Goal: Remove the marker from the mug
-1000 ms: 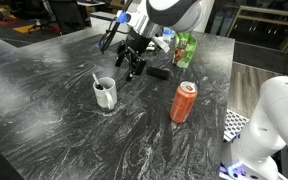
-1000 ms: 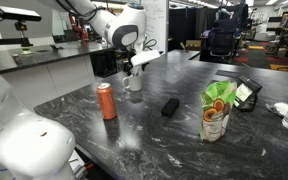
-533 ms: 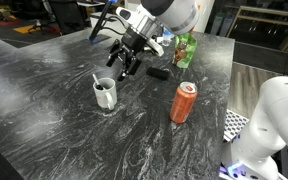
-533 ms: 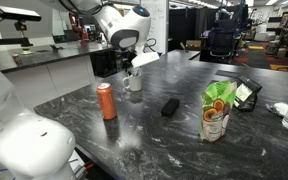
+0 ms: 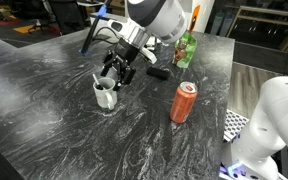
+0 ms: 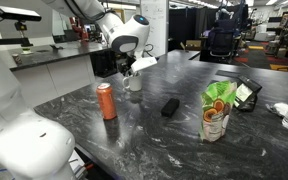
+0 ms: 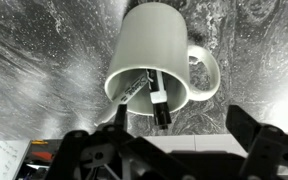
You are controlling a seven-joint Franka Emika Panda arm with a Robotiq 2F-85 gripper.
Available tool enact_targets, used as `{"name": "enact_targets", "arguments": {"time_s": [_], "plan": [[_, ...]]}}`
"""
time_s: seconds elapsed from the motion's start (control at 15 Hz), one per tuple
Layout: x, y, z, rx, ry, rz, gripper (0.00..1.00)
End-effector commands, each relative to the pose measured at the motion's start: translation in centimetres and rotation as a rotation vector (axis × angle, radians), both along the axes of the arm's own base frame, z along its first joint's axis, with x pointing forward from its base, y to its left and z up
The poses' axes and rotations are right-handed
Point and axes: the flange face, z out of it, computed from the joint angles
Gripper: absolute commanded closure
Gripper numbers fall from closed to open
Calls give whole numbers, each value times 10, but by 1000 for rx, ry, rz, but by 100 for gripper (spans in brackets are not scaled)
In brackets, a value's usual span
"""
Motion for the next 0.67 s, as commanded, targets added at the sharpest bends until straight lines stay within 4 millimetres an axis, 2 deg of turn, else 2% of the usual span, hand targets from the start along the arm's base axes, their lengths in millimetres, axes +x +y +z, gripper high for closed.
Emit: {"name": "enact_targets", "arguments": {"time_s": [0.0,0.6], "plan": [[12,7,-7,5,8,38,0],[20,11,-13,5,19,48,0]]}}
